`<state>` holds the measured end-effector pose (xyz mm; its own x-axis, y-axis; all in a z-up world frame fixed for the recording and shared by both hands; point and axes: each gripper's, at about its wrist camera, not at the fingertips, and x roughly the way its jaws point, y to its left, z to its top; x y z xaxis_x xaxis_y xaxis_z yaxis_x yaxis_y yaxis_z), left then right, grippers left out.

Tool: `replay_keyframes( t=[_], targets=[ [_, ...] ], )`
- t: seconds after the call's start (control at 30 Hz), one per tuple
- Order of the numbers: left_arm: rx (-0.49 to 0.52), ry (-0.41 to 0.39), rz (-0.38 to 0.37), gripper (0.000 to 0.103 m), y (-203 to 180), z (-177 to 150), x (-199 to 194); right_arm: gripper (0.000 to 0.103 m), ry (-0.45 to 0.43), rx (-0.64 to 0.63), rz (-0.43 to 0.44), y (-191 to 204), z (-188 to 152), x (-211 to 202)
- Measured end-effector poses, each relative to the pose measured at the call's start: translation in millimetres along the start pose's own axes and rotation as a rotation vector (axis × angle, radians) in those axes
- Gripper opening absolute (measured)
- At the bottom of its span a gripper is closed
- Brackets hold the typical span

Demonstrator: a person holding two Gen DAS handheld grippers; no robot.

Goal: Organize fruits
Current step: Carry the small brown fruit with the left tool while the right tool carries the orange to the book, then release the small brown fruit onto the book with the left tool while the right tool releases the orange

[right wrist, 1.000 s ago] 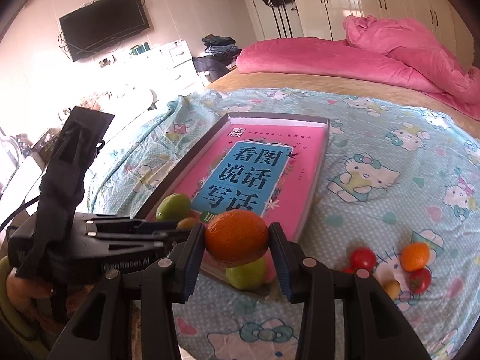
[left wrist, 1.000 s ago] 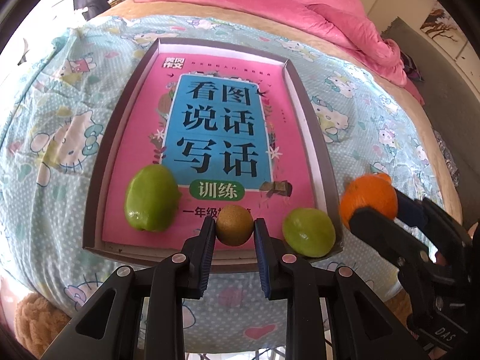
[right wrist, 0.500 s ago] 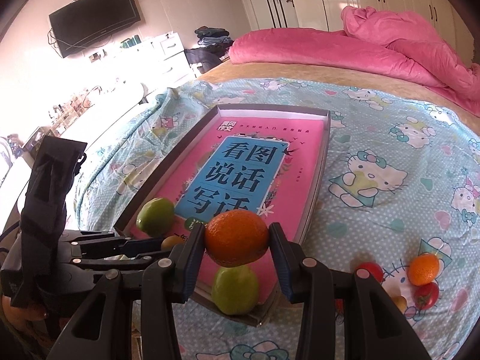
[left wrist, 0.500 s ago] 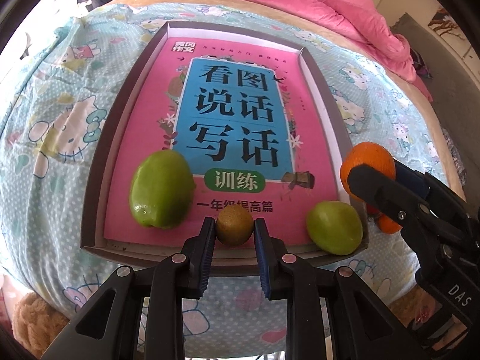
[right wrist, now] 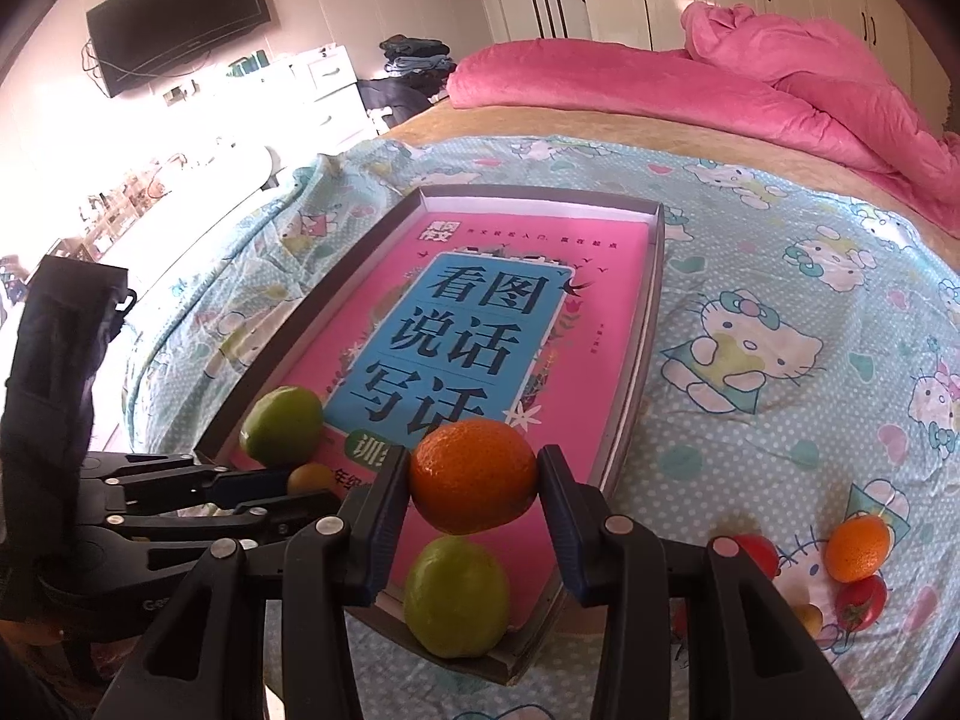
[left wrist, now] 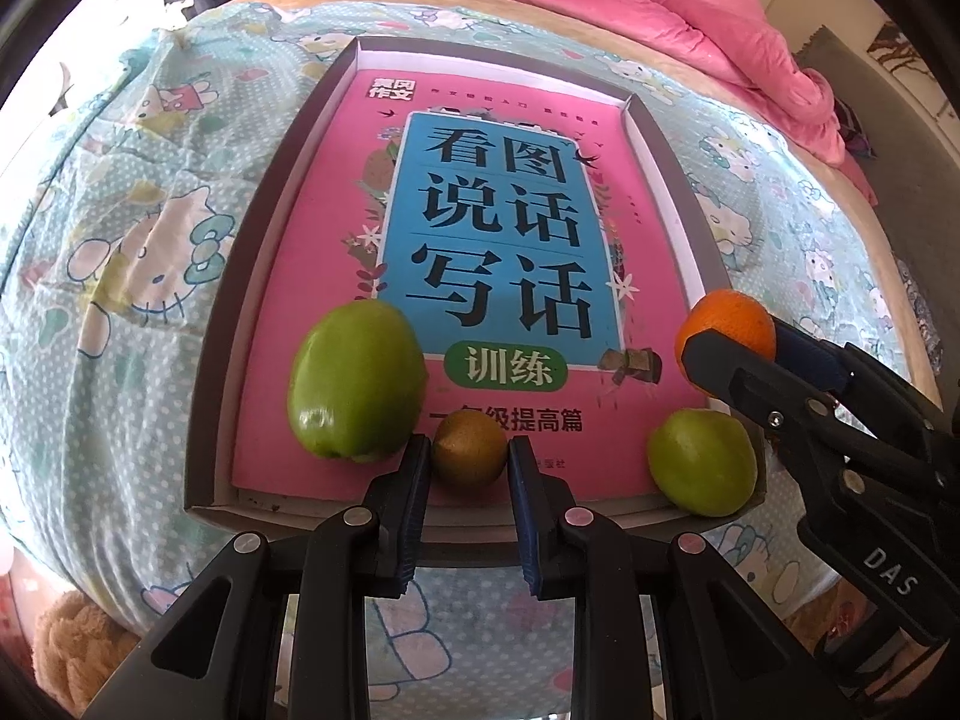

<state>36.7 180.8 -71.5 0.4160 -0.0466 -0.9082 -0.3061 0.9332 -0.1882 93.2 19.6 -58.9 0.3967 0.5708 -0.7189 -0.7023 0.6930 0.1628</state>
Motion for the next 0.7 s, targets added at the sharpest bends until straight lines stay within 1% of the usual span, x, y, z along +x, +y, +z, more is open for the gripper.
replay_keyframes(
  t=[0.23, 0.5, 0.7],
  targets=[
    [-0.012, -0.004, -0.003, 0.027, 7, -1, -2, 0.043, 0.038, 0.007, -0.031, -2, -1, 12],
    [-0.036, -0.008, 0.005, 0.027, 14, 0, -3, 0.044, 0.056, 0.001, -0.063, -2, -3, 17],
    [-0.04, -0.01, 0.01, 0.027, 15, -1, -4, 0.044, 0.067, 0.002, -0.071, -1, -5, 19]
  ],
)
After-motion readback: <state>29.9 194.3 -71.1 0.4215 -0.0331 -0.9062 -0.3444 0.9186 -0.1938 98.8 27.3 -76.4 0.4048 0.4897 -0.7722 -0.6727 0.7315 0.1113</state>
